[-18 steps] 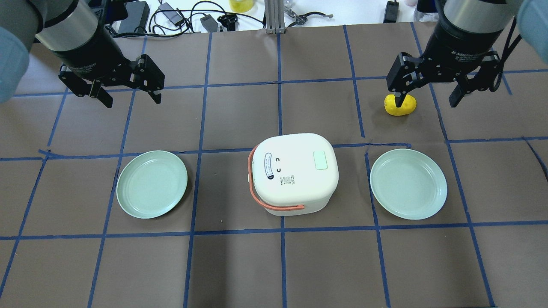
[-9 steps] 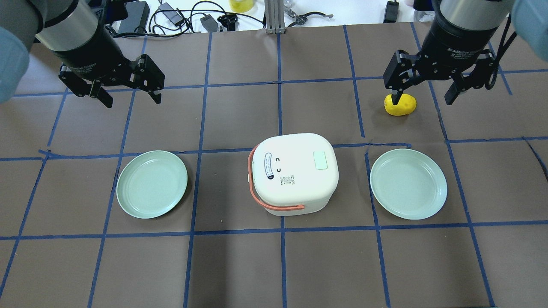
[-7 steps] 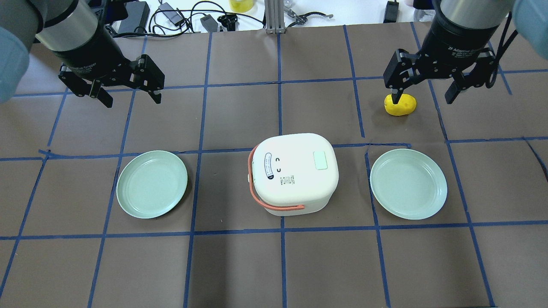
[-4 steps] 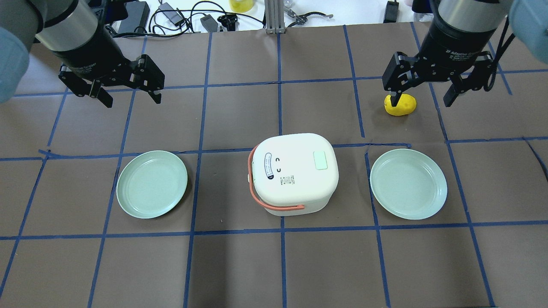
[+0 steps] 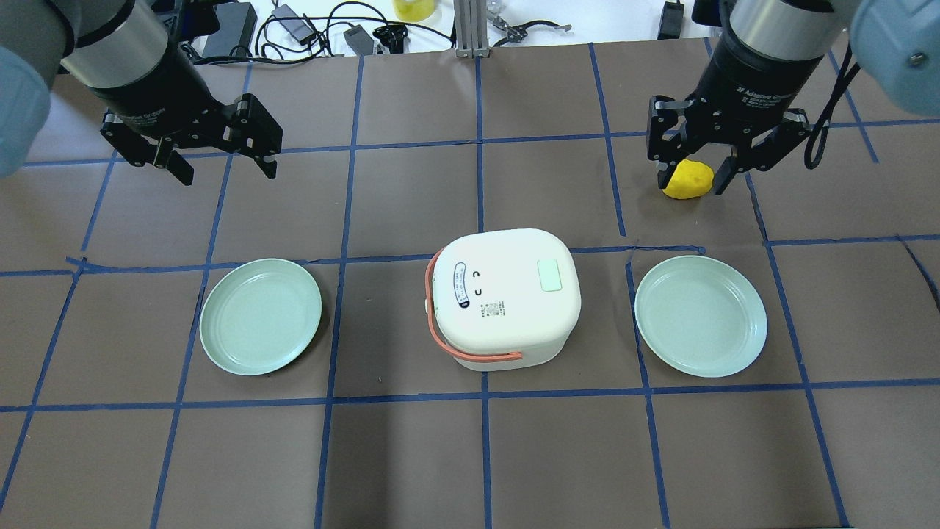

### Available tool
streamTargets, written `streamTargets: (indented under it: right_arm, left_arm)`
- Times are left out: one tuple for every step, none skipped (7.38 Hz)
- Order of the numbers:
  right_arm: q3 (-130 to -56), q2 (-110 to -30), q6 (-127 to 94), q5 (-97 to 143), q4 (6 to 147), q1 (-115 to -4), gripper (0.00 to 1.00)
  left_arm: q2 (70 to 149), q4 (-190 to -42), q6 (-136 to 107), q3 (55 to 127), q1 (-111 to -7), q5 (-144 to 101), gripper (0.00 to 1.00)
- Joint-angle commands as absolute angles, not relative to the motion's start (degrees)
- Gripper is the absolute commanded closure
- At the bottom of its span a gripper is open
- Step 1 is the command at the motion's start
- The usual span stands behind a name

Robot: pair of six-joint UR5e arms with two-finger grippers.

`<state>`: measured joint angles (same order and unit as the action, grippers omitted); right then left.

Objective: Press rice cooker button
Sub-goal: 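Move the right gripper over the rice cooker's green lid button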

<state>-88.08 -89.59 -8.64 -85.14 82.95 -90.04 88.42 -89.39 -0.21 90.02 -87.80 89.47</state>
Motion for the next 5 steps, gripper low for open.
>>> streamTargets:
  right_arm:
    - [-88.2, -88.0, -14.4, -84.1, 83.0, -94.1, 1.0]
    - [-88.2, -86.7, -15.5, -83.9, 83.1, -96.3, 1.0]
    - [-88.5, -86.0, -15.6, -82.5, 83.4, -97.6, 1.0]
    - [-89.4, -85.2, -15.9, -82.0, 85.5, -98.3, 1.0]
    - [-90.4, -84.9, -17.0, -81.8, 86.4, -98.9, 1.0]
  left_arm:
    - [88.4, -89.4, -0.2, 90.0, -87.8, 89.5, 0.0]
    - [88.4, -89.4, -0.2, 90.0, -87.8, 89.5, 0.0]
    - [88.4, -89.4, -0.2, 90.0, -87.8, 89.5, 0.0]
    - [88.4, -89.4, -0.3, 90.0, -87.8, 89.5, 0.0]
    - [88.4, -89.4, -0.2, 90.0, -87.8, 89.5, 0.0]
